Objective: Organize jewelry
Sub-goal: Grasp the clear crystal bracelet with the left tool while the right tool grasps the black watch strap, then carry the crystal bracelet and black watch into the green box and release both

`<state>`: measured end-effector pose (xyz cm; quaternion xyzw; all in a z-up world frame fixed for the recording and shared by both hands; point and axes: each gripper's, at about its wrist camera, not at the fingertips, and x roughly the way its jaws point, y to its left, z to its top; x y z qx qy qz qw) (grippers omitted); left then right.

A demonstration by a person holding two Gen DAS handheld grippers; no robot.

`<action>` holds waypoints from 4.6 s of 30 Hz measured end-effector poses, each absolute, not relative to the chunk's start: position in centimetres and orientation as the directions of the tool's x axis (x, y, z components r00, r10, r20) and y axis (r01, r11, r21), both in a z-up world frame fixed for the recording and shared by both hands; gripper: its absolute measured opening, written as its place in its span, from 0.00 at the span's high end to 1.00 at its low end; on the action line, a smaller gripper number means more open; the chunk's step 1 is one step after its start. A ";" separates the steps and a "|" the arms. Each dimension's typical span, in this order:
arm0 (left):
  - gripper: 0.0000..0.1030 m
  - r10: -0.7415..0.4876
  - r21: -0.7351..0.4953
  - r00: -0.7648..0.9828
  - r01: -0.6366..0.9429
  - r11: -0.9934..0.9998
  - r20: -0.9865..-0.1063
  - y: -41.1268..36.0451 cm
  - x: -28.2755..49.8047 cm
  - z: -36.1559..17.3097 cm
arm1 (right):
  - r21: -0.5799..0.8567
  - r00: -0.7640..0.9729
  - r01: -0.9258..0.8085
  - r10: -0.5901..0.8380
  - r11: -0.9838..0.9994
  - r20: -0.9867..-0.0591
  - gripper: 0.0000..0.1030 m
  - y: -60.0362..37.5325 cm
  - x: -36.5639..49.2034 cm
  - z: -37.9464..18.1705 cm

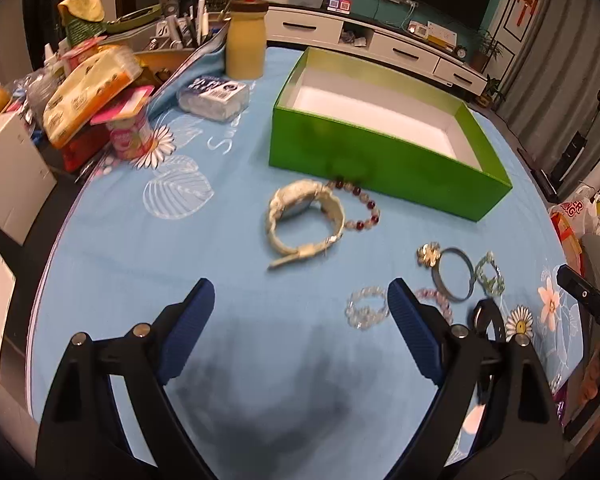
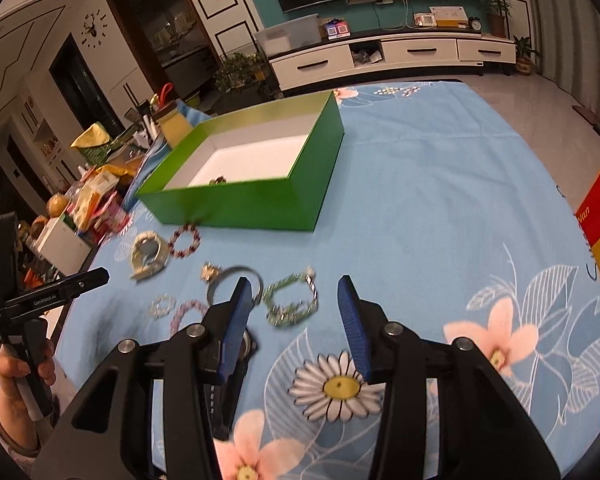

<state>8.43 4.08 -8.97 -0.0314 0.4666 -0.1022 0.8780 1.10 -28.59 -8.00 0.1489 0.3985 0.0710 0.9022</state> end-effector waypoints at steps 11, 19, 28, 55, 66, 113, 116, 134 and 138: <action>0.13 -0.237 -0.147 0.531 0.207 0.967 -0.813 3.5 5.1 -9.9 | 0.313 0.628 -0.063 0.282 0.948 -0.726 0.56 -26.5 -2.0 -9.2; 0.13 -0.273 -0.149 0.516 0.269 0.952 -0.812 2.4 3.7 -10.6 | 0.321 0.592 -0.108 0.320 0.941 -0.740 0.54 -24.4 -2.8 -10.2; 0.13 -0.301 -0.156 0.503 0.310 0.938 -0.810 1.5 3.6 -11.4 | 0.280 0.556 -0.139 0.308 0.950 -0.772 0.54 -21.5 -1.9 -11.8; 0.72 -0.324 -0.088 0.497 0.441 0.893 -0.805 -2.5 7.4 -14.5 | 0.285 0.533 -0.131 0.310 0.950 -0.787 0.54 -21.1 -0.2 -13.3; 1.00 -0.366 -0.150 0.493 0.423 0.894 -0.789 -2.2 7.4 -13.6 | 0.268 0.541 -0.126 0.293 0.955 -0.788 0.54 -20.7 0.3 -13.5; 0.93 -0.434 -0.269 0.523 0.363 0.892 -0.734 0.3 8.1 -10.7 | 0.316 0.659 -0.152 0.334 0.937 -0.674 0.84 -21.7 -0.1 -9.2; 0.93 -0.459 -0.303 0.522 0.359 0.883 -0.719 1.0 8.2 -9.5 | 0.324 0.678 -0.157 0.340 0.933 -0.652 0.84 -22.1 0.0 -7.9; 0.93 -0.519 -0.347 0.565 0.391 0.853 -0.641 1.1 11.5 -1.4 | 0.286 0.793 -0.218 0.341 0.933 -0.506 0.84 -23.5 3.0 0.0; 0.93 -0.515 -0.330 0.574 0.401 0.855 -0.636 0.3 13.2 0.0 | 0.277 0.805 -0.228 0.341 0.933 -0.486 0.84 -23.7 4.2 1.0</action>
